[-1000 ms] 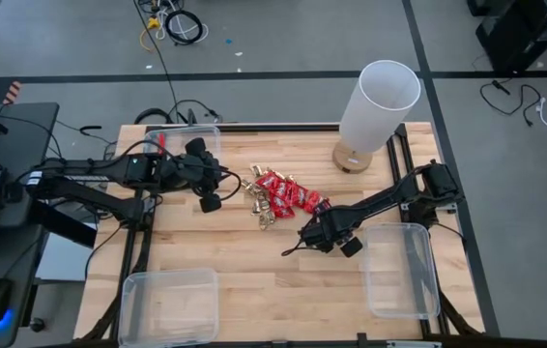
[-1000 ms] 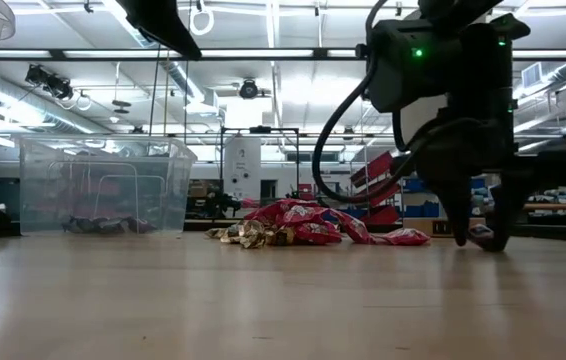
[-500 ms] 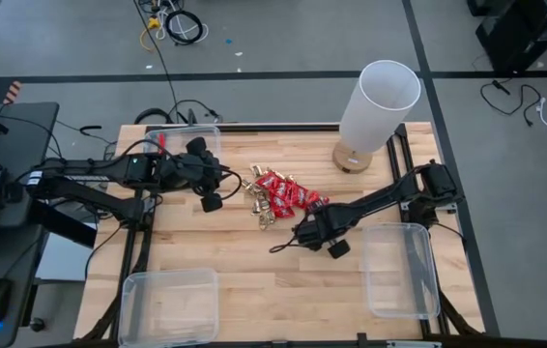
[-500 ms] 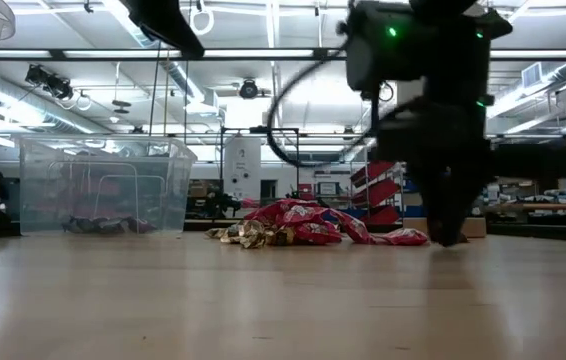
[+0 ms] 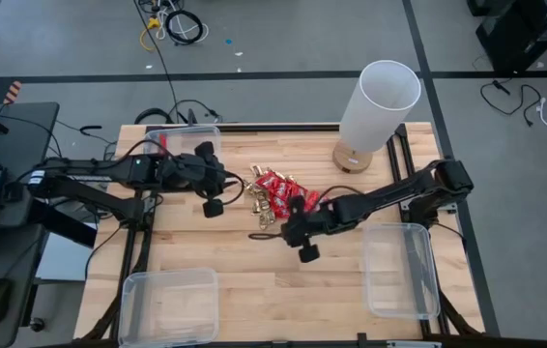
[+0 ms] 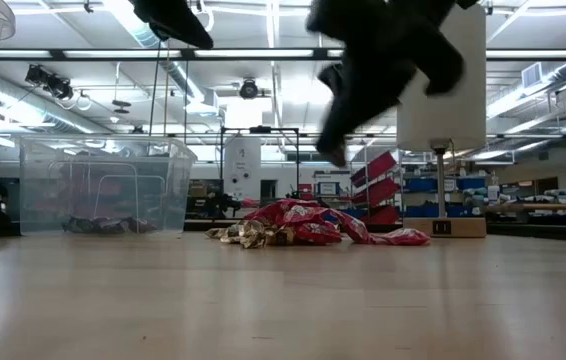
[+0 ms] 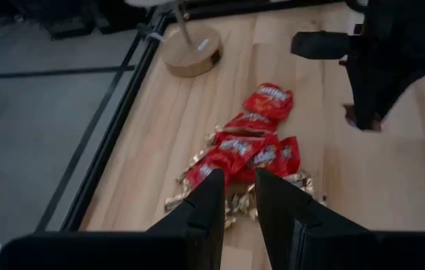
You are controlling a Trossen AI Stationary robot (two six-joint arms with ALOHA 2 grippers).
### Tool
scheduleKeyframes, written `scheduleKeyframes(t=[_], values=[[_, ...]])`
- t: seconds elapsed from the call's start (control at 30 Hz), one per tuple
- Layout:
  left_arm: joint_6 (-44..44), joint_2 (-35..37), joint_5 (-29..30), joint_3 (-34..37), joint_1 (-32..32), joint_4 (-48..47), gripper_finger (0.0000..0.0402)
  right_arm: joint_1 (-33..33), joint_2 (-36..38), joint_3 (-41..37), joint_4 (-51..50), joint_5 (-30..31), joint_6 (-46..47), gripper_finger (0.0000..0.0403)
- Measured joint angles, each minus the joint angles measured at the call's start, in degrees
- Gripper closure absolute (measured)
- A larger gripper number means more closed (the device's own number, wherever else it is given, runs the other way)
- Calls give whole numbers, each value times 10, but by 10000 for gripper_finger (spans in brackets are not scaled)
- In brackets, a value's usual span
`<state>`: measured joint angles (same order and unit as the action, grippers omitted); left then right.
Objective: Sort candy
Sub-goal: Put the brown chocolate into the top left transparent bin
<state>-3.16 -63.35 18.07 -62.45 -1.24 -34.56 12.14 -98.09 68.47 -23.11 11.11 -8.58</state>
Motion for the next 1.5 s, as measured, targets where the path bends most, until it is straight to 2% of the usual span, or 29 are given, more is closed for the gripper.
scheduleKeyframes(t=[0.3, 0.47, 0.53, 0.67, 0.83, 1.07, 1.23, 1.5], values=[[-54, -44, 3, 0, -31, 26, 324, 1, 46, -27, 254, -1, -81, 398], [-56, -57, 2, 0, -41, 31, 323, 1, 49, -71, 439, 1, -113, 398], [-54, -58, -21, 0, -42, 30, 323, 1, 48, -90, 530, 29, -113, 398], [-52, -58, -30, 0, -42, 48, 323, -1, 47, -128, 676, 103, -75, 398], [-62, -69, 28, 0, -42, 102, 323, -14, 47, -164, 808, 152, 34, 398], [-132, -97, 62, 0, -42, 224, 323, -29, 46, -186, 871, 191, 76, 398], [-162, -100, 84, 0, -40, 263, 323, -29, 46, -187, 888, 224, 38, 398], [-163, -100, 110, 0, -40, 275, 322, -29, 46, -187, 894, 224, 28, 398]])
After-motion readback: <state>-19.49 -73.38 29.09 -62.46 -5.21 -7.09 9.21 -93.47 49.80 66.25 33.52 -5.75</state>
